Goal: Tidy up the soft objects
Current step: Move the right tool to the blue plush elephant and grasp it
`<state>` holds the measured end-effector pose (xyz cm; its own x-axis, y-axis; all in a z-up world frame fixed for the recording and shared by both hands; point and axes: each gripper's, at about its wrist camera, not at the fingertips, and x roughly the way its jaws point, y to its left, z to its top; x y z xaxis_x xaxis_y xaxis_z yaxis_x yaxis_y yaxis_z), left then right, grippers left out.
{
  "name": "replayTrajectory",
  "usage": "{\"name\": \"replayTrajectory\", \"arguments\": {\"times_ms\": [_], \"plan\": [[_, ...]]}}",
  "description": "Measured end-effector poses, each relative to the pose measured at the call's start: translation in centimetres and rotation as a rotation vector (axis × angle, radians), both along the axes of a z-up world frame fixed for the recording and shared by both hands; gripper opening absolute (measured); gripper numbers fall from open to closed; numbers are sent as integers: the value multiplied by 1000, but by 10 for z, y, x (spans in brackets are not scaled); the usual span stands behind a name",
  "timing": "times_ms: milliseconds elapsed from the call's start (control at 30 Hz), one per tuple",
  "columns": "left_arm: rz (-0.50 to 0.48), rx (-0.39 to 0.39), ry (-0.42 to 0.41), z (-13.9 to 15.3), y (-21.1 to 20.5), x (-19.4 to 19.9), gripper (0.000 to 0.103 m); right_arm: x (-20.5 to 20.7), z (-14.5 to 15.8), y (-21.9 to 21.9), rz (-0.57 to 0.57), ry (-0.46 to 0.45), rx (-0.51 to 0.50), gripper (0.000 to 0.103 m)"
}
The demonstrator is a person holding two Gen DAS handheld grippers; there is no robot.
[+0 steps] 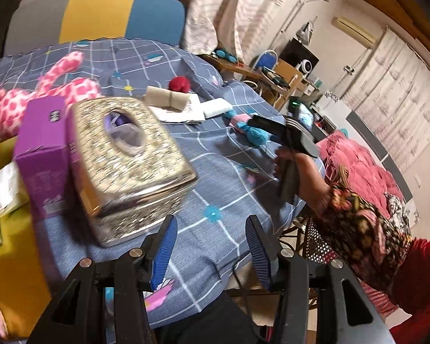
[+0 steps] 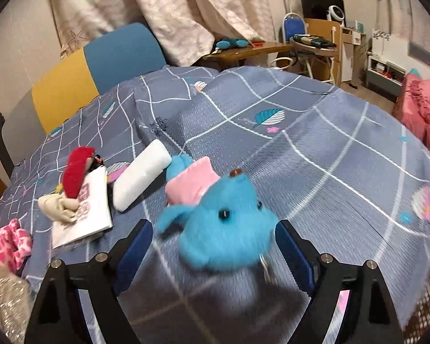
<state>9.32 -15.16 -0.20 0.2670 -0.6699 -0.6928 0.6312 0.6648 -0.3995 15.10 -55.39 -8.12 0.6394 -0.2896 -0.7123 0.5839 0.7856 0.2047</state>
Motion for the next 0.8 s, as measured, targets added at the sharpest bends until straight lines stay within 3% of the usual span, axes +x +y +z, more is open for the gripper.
{"name": "replayTrajectory", "arguments": {"times_ms": [100, 167, 367, 600, 700, 800], "plan": [[-21, 1, 6, 4, -20, 6, 50, 15, -13, -12, 27, 7, 0, 83], [-38, -4, 8, 9, -35, 11, 50, 19, -20, -12, 37, 16, -54, 59], [-70, -30, 52, 15, -83, 24, 50, 12, -27, -17, 34, -25, -66, 53], [-30, 22, 36, 29, -148, 44, 50, -17, -29, -31, -133, -113, -54, 52], [-15, 41, 42, 32, -179, 61, 61, -30, -31, -41, -210, -147, -24, 52], [13, 73, 78, 25, -215, 90, 64, -34, -35, -47, -209, -174, 21, 54]]}}
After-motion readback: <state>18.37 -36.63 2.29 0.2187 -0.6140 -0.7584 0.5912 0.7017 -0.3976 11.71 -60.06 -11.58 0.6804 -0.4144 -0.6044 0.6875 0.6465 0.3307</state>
